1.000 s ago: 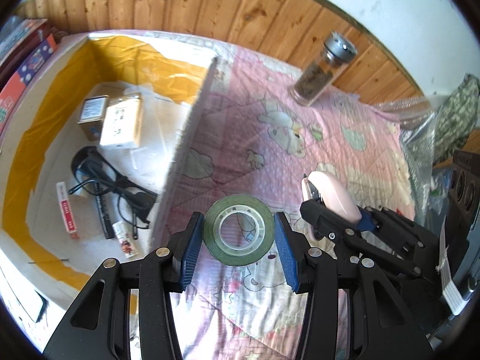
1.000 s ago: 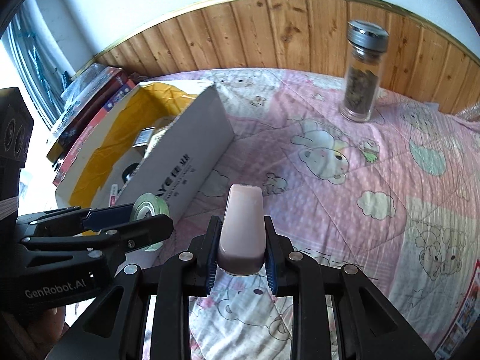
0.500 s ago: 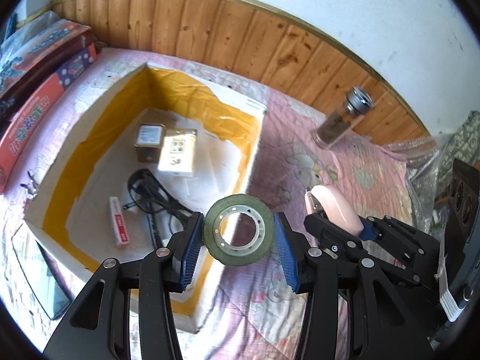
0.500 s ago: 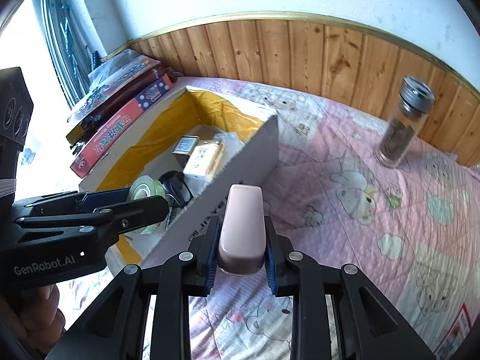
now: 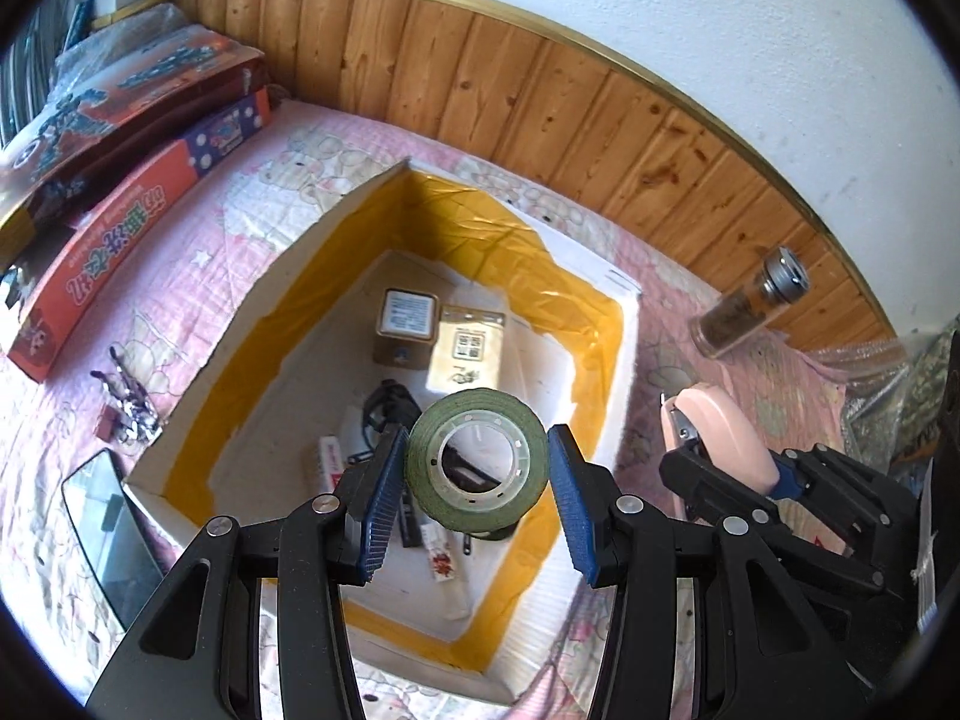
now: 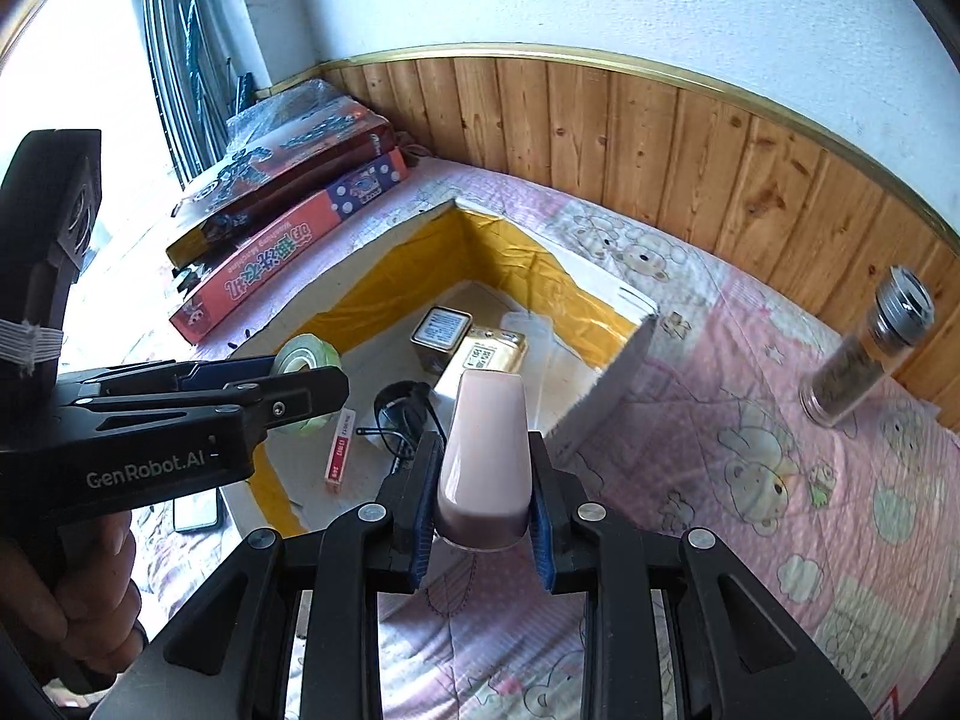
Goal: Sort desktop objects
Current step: 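Carry the tape roll and stapler over the cardboard box with both tools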
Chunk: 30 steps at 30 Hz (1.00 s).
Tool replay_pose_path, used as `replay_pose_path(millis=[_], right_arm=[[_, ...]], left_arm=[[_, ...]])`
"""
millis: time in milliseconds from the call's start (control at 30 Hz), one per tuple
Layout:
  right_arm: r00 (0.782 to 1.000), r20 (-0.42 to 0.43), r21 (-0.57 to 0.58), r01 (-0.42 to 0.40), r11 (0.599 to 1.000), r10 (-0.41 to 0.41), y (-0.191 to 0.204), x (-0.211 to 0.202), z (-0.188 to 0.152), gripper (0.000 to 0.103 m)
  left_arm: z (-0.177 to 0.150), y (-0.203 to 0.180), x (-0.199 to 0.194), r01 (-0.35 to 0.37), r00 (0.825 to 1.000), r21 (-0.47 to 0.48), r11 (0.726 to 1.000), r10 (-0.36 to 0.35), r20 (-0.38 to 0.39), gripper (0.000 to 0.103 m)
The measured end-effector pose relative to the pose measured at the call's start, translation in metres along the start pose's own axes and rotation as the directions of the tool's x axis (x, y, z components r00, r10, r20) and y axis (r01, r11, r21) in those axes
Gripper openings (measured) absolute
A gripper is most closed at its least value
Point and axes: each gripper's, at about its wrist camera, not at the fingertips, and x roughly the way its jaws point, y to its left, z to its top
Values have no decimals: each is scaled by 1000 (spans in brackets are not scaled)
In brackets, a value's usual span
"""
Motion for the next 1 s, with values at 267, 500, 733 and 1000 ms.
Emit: replay_pose_path(millis=[267, 500, 733, 1000], right_arm=[[1000, -14, -37, -9, 999, 9, 4, 15, 19, 28], [999, -42, -36, -22, 999, 20, -2, 33, 35, 28], [997, -74, -48, -13, 999, 9, -12, 54, 47, 28], [992, -125, -80, -2, 997, -8, -25, 83, 56, 28]], left_arm=[[16, 16, 9, -26, 1000, -18, 1000, 26, 0, 49], [29, 32, 26, -19, 999, -61, 998, 17, -37, 49], [41, 47, 50, -56, 996, -76, 996, 50, -77, 49], [56, 58, 80, -96, 987, -66, 993, 87, -132, 49]])
